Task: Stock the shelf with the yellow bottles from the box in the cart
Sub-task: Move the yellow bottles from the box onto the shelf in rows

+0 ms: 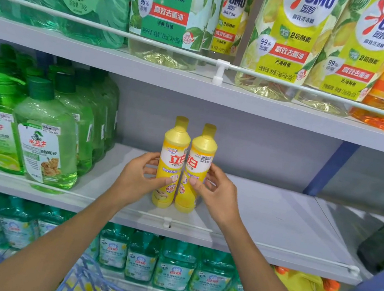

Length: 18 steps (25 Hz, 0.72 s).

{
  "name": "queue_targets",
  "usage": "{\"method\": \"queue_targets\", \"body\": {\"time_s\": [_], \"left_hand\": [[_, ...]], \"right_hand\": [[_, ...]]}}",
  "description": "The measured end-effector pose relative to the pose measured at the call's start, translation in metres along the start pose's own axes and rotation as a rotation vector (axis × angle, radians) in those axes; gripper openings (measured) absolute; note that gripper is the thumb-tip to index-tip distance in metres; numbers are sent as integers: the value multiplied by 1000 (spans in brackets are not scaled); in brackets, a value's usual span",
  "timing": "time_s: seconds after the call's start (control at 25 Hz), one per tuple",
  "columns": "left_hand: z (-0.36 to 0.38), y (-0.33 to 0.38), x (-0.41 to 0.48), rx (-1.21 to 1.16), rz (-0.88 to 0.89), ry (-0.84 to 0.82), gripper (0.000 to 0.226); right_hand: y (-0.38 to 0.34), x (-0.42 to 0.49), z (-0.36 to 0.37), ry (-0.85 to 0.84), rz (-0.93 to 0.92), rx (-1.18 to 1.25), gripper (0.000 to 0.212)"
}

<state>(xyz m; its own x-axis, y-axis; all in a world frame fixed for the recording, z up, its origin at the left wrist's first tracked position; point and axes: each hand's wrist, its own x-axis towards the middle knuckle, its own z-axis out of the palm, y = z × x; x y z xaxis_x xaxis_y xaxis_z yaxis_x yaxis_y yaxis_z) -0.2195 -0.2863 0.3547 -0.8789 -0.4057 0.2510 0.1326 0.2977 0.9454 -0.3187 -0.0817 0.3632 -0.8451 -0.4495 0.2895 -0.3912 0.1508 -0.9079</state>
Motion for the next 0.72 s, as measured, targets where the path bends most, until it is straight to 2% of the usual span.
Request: {"method": "queue_targets", "body": {"time_s": [0.16, 0.32, 0.44, 0.52, 0.72], "left_hand": [[22, -17, -11, -27, -9, 89, 60], [8, -21, 0, -25, -14, -30, 61], [10, -26, -6, 32, -29, 5, 68], [16, -29, -5, 99, -32, 55, 60], [12, -38, 13, 114, -60, 6, 54]], "right_hand": [[12, -9, 23, 109, -5, -56, 58], [14, 0, 13, -7, 20, 5, 57], [26, -11, 21, 51, 46, -135, 54], [32, -10, 30, 85, 68, -241, 52], [33, 10, 21, -76, 147, -121, 53]]}}
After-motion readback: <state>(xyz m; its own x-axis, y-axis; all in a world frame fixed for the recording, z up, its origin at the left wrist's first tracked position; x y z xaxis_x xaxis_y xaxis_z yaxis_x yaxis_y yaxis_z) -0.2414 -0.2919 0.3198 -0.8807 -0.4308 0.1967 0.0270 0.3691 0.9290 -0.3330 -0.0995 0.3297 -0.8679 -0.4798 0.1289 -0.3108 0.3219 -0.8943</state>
